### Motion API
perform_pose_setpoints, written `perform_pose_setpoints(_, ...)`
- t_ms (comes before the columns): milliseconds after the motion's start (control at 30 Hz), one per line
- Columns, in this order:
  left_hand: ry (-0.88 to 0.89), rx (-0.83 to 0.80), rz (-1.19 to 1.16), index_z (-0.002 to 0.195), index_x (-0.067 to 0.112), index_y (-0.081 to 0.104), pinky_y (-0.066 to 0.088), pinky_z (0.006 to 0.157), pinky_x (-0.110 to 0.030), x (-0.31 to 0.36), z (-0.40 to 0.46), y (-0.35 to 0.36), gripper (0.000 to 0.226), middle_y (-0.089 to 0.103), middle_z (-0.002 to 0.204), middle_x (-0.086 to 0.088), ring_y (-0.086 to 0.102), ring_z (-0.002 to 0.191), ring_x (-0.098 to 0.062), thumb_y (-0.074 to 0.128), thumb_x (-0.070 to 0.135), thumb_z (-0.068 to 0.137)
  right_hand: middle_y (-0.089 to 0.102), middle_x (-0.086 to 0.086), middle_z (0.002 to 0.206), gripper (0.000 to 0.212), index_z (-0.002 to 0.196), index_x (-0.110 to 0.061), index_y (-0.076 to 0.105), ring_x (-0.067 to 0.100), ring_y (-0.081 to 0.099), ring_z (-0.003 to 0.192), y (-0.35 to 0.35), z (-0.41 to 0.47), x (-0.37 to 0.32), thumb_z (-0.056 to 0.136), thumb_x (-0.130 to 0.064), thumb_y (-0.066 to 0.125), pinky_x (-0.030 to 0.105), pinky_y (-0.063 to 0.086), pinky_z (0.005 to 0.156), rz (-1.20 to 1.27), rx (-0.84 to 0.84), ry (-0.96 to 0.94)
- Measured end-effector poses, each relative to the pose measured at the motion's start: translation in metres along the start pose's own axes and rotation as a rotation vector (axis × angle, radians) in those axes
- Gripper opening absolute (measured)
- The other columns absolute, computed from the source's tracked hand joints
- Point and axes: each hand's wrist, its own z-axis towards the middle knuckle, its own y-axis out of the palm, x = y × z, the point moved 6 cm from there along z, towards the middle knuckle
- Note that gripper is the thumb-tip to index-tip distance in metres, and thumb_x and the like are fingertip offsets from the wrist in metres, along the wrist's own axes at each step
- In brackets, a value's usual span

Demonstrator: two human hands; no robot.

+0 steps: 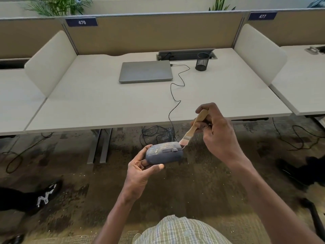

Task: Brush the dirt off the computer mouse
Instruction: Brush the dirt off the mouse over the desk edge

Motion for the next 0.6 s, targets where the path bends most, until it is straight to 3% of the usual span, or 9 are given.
perform_pose_setpoints(133, 0.002, -0.001, -0.012, 0.135, 0.030, 0.062, 0.064, 0.080, -0.026, 0.002, 0.004, -0.002, 0.082, 0.075, 0.123, -0.001, 0.072, 0.117, -0.024, 0.094, 0.021, 0.060, 0.073, -0.003, 0.092, 0.046, 0.112, -0.029, 0.047, -0.002, 0.071, 0.091, 0.009, 0.000, 0.002, 0.094, 0.013, 0.049, 0.027, 0.061, 0.079, 0.022, -0.061, 0.032)
perform_pose_setpoints(300, 0.001, -0.006, -0.024, 0.134, 0.029, 0.062, 0.064, 0.080, -0.026, 0.003, 0.008, -0.002, 0.082, 0.075, 0.122, -0.001, 0.071, 0.118, -0.024, 0.094, 0.021, 0.059, 0.071, 0.000, 0.091, 0.045, 0.112, -0.029, 0.047, 0.000, 0.071, 0.091, 0.002, 0.006, 0.003, 0.094, 0.013, 0.051, 0.030, 0.062, 0.077, 0.023, 0.019, 0.044)
perform_pose_setpoints(500, -0.006, -0.019, -0.045, 0.135, 0.028, 0.060, 0.063, 0.082, -0.024, 0.007, 0.009, -0.005, 0.091, 0.076, 0.121, 0.000, 0.072, 0.116, -0.022, 0.101, 0.027, 0.053, 0.073, -0.004, 0.092, 0.042, 0.116, -0.030, 0.047, 0.005, 0.072, 0.083, 0.015, 0.002, -0.002, 0.094, 0.003, 0.061, 0.033, 0.062, 0.071, -0.024, -0.083, 0.052)
perform_pose_setpoints(600, 0.004, -0.008, -0.043, 0.133, 0.028, 0.062, 0.063, 0.082, -0.025, 0.004, 0.009, -0.007, 0.078, 0.077, 0.120, -0.001, 0.072, 0.117, -0.024, 0.093, 0.011, 0.064, 0.073, 0.000, 0.090, 0.036, 0.120, -0.025, 0.049, 0.008, 0.073, 0.073, 0.016, 0.004, -0.004, 0.095, -0.008, 0.067, 0.032, 0.062, 0.064, -0.028, -0.018, 0.081)
